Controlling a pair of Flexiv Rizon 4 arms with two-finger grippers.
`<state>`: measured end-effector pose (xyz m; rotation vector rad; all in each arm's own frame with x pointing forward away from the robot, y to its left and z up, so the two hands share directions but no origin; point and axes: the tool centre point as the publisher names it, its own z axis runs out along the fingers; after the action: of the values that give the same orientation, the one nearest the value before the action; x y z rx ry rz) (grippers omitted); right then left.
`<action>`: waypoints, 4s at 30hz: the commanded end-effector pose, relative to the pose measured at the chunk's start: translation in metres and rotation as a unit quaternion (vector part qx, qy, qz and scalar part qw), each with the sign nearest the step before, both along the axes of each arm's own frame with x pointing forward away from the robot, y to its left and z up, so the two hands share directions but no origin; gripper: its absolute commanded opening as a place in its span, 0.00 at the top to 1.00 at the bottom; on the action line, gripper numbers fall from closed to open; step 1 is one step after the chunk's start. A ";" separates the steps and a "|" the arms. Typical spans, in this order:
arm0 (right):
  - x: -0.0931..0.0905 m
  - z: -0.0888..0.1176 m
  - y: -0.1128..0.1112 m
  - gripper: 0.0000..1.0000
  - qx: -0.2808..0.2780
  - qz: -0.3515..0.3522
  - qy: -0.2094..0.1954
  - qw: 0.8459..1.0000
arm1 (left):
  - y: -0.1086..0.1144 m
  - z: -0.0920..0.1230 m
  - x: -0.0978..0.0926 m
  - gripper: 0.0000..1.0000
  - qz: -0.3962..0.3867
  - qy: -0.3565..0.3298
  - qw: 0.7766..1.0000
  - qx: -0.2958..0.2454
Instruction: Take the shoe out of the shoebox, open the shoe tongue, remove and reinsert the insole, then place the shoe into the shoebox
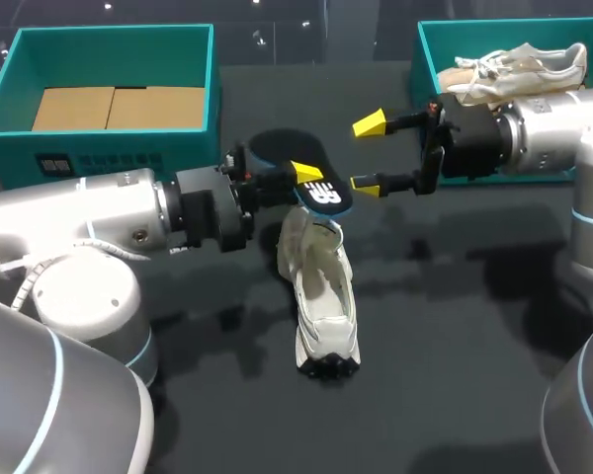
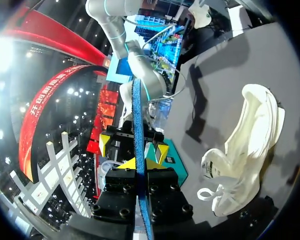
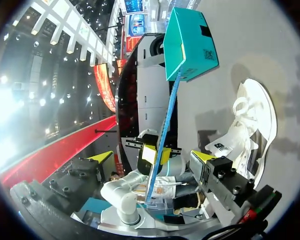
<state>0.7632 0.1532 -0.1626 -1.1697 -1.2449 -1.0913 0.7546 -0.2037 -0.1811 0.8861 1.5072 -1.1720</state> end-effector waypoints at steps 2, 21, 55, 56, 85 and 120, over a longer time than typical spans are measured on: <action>0.016 -0.018 0.013 0.00 0.011 0.014 0.005 1.000 | -0.006 -0.004 0.001 1.00 -0.017 -0.025 1.000 -0.004; 0.022 -0.027 0.023 0.27 -0.001 0.024 -0.013 1.000 | -0.017 -0.014 -0.025 1.00 -0.082 -0.104 0.991 0.039; -0.006 -0.026 0.035 0.92 -0.008 0.014 -0.025 1.000 | -0.037 -0.019 -0.032 1.00 -0.096 -0.125 0.986 0.063; -0.006 -0.026 0.035 1.00 -0.009 0.015 -0.025 1.000 | -0.037 -0.019 -0.032 1.00 -0.096 -0.125 0.986 0.063; -0.021 -0.038 0.027 1.00 -0.015 0.011 -0.015 1.000 | 0.042 0.008 -0.017 0.00 -0.061 -0.080 0.993 0.054; -0.037 -0.053 0.031 1.00 0.004 -0.016 -0.031 0.999 | 0.071 0.029 0.028 0.00 -0.058 -0.064 0.971 0.221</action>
<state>0.7280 0.1843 -0.2160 -1.1575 -1.2722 -1.1624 0.7822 -0.1316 -0.1517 1.3326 1.6515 -0.8548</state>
